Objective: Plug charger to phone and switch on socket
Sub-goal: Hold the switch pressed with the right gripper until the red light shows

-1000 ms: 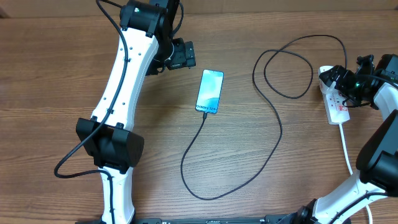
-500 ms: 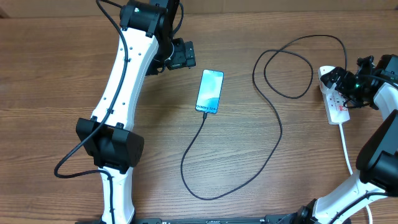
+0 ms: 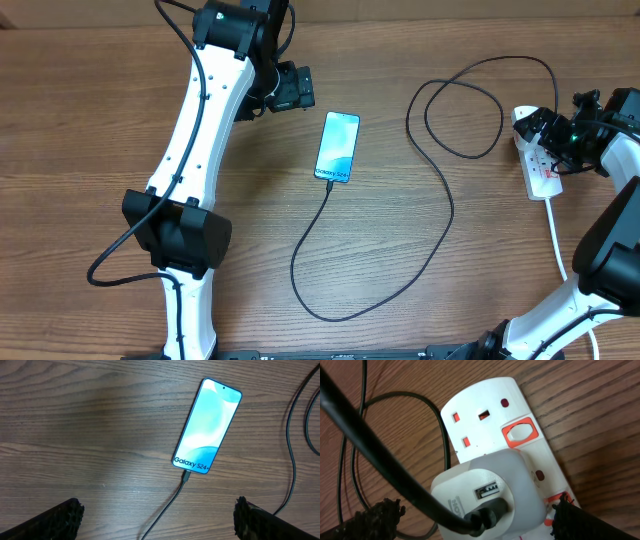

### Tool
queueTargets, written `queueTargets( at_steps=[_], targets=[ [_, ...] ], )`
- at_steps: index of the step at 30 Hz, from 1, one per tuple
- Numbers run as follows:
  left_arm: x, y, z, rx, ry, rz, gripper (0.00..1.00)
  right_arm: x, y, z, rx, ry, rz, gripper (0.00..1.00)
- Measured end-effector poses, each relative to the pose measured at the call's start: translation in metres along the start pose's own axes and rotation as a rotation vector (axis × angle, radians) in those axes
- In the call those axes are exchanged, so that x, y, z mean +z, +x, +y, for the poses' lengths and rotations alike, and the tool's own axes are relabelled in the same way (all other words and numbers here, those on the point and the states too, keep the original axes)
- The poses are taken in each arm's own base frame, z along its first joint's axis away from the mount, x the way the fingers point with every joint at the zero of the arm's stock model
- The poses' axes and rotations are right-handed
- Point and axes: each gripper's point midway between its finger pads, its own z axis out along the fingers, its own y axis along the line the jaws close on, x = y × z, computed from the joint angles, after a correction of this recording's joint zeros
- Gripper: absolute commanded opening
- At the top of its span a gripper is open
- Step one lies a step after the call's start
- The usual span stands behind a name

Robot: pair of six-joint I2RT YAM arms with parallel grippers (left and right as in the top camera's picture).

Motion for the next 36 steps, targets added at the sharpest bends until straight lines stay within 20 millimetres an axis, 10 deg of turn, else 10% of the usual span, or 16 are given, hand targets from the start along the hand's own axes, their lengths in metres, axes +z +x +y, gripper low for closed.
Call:
queueTargets(
  at_steps=[36],
  targets=[
    [0.0000, 0.0000, 0.0000, 0.000, 0.000, 0.000, 1.00, 0.0022, 0.0006, 0.0058, -0.017, -0.001, 0.004, 1.00]
  ],
)
